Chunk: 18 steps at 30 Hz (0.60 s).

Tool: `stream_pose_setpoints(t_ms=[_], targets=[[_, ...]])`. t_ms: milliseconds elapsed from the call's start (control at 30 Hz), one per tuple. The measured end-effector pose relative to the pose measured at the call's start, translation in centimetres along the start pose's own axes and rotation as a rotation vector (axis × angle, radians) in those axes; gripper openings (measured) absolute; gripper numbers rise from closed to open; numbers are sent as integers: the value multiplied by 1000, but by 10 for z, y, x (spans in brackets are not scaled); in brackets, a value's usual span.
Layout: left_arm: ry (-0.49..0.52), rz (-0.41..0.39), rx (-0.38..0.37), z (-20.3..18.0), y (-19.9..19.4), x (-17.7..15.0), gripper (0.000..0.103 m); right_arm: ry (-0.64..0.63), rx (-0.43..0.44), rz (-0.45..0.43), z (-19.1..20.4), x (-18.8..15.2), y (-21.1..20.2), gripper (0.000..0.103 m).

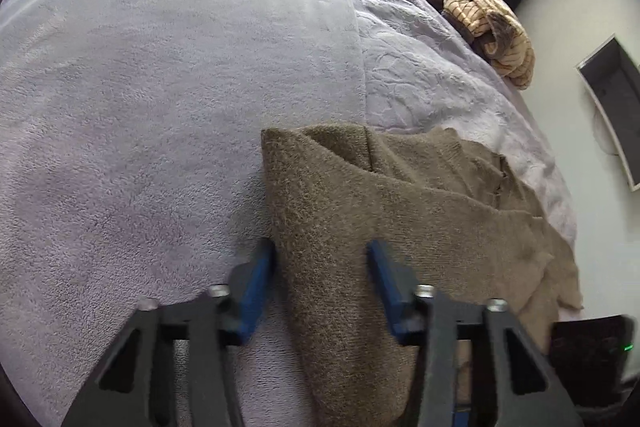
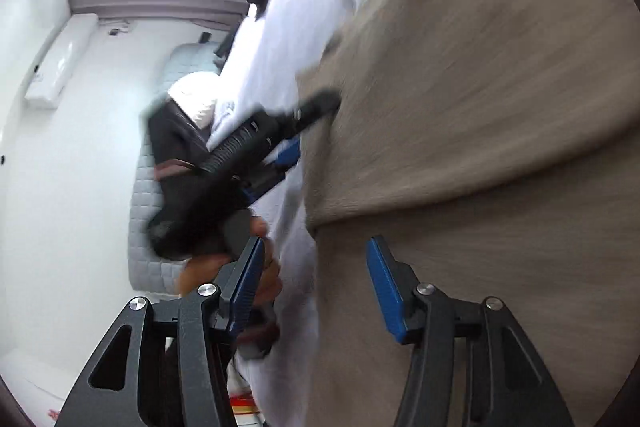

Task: Fold small clothes
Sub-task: 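Grasp the sweater's side edge with both tools and fold it over the body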

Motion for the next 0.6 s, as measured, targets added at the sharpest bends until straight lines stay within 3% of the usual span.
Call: stream_pose_setpoints(t_ms=[33, 100, 133, 267, 333, 467, 533, 567, 600], targets=[[-3, 8, -17, -1, 1, 0, 25, 42, -5, -18, 0, 3, 12, 48], [14, 21, -31, -3, 0, 2, 14, 76, -22, -43, -3, 10, 20, 11], [30, 28, -42, -5, -2, 3, 12, 87, -18, -43, -1, 11, 25, 9], [88, 36, -21, 1, -10, 8, 12, 50, 5, -49, 20, 9, 38, 7], [74, 51, -6, 13, -8, 6, 12, 41, -33, -36, 19, 8, 49, 8], [40, 37, -30, 22, -6, 3, 12, 47, -27, 4, 14, 12, 48, 8], [52, 32, -19, 22, -6, 2, 12, 30, -36, 34, 16, 14, 38, 15], [54, 32, -15, 21, -6, 2, 12, 12, -43, 18, 14, 17, 22, 24], [56, 32, -12, 21, -7, 2, 12, -9, -63, -30, 7, 25, 0, 40]])
Point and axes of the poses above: each gripper's, at about its wrist camera, not at the fingertips, and y roughly the way its jaws point, z to its left, x to its top, the point moved 10 cm from there along y, roughly the way its jaws point, and after that the axes turned 14 degrees about -x, right-handed, at the moved point
